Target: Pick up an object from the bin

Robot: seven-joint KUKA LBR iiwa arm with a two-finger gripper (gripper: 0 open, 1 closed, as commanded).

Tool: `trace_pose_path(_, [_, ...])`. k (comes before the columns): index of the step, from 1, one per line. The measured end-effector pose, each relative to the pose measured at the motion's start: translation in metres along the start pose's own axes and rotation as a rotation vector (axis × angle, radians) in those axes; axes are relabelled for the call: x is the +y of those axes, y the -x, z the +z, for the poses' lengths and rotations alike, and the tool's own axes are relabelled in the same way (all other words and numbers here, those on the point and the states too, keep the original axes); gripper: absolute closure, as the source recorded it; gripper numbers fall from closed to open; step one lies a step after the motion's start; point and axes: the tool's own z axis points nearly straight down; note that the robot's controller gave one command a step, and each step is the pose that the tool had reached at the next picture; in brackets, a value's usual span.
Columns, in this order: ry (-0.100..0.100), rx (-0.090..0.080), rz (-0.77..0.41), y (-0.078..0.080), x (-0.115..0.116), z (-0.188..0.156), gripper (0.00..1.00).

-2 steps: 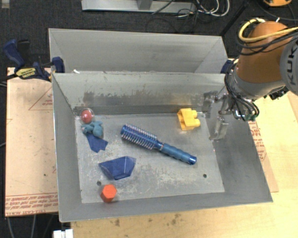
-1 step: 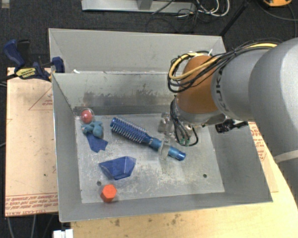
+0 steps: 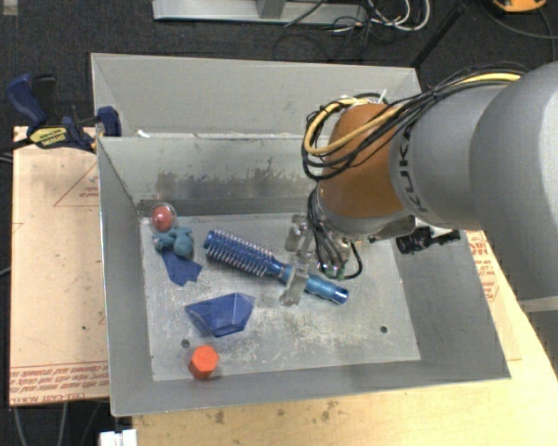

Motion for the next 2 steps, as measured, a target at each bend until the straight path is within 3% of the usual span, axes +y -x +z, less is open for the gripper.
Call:
trace_pose_path(1, [-0.002, 0.001, 0.055, -0.005, 0.0, -0.003, 0.0])
trace_pose_path(2, [-0.003, 0.002, 0.224, 0.003, -0.004, 0.032, 0.0])
